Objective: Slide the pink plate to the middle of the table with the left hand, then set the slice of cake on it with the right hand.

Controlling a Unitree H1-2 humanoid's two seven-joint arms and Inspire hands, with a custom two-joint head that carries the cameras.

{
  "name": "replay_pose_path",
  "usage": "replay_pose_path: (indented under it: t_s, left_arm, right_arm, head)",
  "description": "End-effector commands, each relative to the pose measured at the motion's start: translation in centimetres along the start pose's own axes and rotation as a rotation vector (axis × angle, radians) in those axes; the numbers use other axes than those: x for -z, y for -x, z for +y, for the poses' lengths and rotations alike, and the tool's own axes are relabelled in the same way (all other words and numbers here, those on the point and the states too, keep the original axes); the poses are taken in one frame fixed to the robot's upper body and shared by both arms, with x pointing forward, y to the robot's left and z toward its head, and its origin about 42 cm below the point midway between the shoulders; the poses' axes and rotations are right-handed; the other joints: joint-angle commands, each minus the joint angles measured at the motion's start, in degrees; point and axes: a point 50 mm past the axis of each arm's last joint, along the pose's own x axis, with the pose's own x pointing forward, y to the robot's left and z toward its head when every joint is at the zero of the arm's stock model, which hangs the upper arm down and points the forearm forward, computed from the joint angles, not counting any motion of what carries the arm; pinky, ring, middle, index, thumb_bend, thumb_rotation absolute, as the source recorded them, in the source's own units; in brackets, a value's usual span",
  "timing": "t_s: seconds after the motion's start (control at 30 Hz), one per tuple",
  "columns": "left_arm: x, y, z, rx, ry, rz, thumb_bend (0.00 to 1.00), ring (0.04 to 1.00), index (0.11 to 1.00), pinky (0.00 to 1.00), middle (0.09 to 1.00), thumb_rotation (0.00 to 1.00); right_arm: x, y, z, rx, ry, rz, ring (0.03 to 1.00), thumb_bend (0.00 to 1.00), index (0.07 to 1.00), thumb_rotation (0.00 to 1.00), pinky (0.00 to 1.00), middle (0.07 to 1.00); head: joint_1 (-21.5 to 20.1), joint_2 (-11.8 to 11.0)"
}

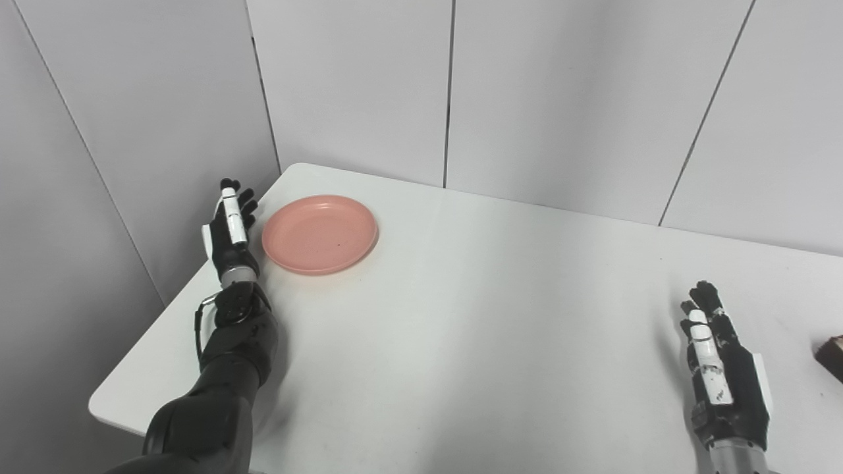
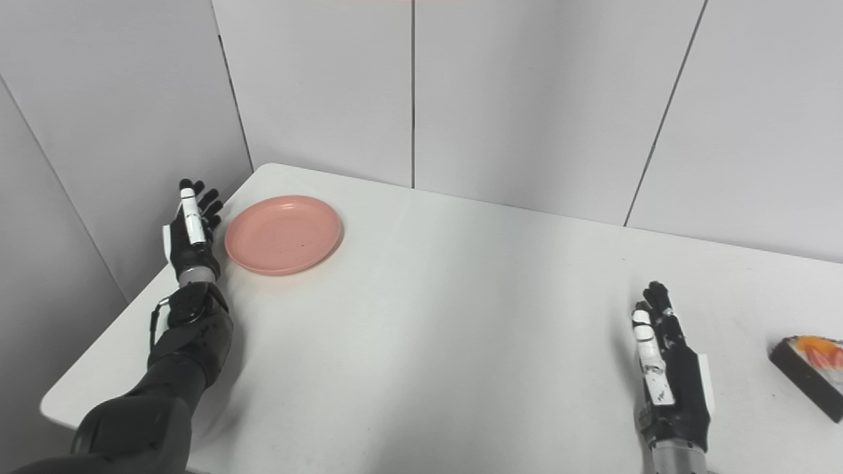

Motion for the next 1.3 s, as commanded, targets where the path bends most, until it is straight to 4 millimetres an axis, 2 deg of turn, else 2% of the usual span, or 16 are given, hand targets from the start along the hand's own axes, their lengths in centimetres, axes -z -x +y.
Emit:
replay_pose_path:
  t_s: [0.0,0.07,0.13,0.27,0.4,0.6,0.67,0.73,0.87,1.17,1.27]
  left_arm:
    - [-2.4,-1.4,-2.3,0.055,0.013,-0.072,0.69,0.863,0.844,0.94,0.839,1.00]
    - [-2.2,-1.2,-2.7,0.068,0.015,-0.060,0.69,0.865,0.843,0.93,0.841,1.00]
    - [-1.9,-1.0,-3.0,0.086,0.004,-0.043,0.69,0.887,0.865,0.98,0.855,1.00]
    - [-1.5,-0.6,-3.5,0.132,0.004,-0.029,0.68,0.909,0.888,1.00,0.877,1.00]
    - [-1.2,-0.4,-3.9,0.142,0.011,-0.014,0.67,0.898,0.887,0.97,0.874,1.00]
    - [-0.6,0.0,-4.5,0.178,-0.035,-0.008,0.67,0.892,0.870,0.97,0.866,1.00]
    - [-0.4,0.2,-4.8,0.182,-0.046,-0.005,0.69,0.886,0.862,0.97,0.860,1.00]
    - [-0.2,0.4,-5.1,0.189,-0.036,0.000,0.69,0.872,0.856,0.93,0.849,1.00]
    - [0.1,0.7,-5.7,0.236,-0.024,0.011,0.69,0.859,0.844,0.94,0.832,1.00]
    - [0.8,1.5,-7.0,0.339,0.022,0.047,0.71,0.857,0.834,0.90,0.825,1.00]
    - [0.9,1.8,-7.4,0.368,0.050,0.063,0.71,0.849,0.829,0.89,0.819,1.00]
  right_arm:
    - [0.1,0.3,-0.1,0.004,-0.008,-0.013,0.952,0.46,0.926,0.69,0.99,0.948]
    - [0.0,0.3,-0.1,0.007,0.003,-0.011,0.946,0.47,0.927,0.70,0.99,0.941]
    - [0.0,0.3,0.0,0.008,0.005,-0.009,0.945,0.48,0.927,0.71,0.98,0.941]
    - [0.0,0.3,-0.1,0.001,0.005,-0.018,0.948,0.46,0.942,0.73,0.99,0.946]
    - [-0.2,0.5,-0.1,0.006,0.036,-0.011,0.934,0.47,0.923,0.74,0.95,0.931]
    - [-0.2,0.4,0.3,0.008,-0.001,-0.010,0.936,0.49,0.908,0.70,0.96,0.929]
    - [-0.1,0.4,0.3,0.000,-0.007,-0.013,0.954,0.48,0.938,0.71,0.98,0.944]
    - [-0.2,0.3,0.4,-0.002,-0.011,-0.014,0.952,0.48,0.940,0.71,0.98,0.942]
    - [-0.1,0.3,0.3,0.003,0.005,-0.014,0.946,0.46,0.938,0.72,0.97,0.939]
    - [-0.2,0.5,0.6,0.005,0.022,-0.008,0.924,0.51,0.916,0.69,0.94,0.925]
    - [-0.2,0.4,0.8,-0.002,0.013,-0.008,0.934,0.50,0.936,0.72,0.97,0.941]
  head:
    - [0.0,0.0]
    - [0.1,0.1]
    - [0.1,0.1]
    - [0.0,0.3]
    - [-0.1,0.4]
    - [-0.4,0.7]
    - [-0.5,0.8]
    - [-0.6,0.8]
    - [-0.8,0.8]
    - [-2.4,1.3]
    - [-2.7,1.5]
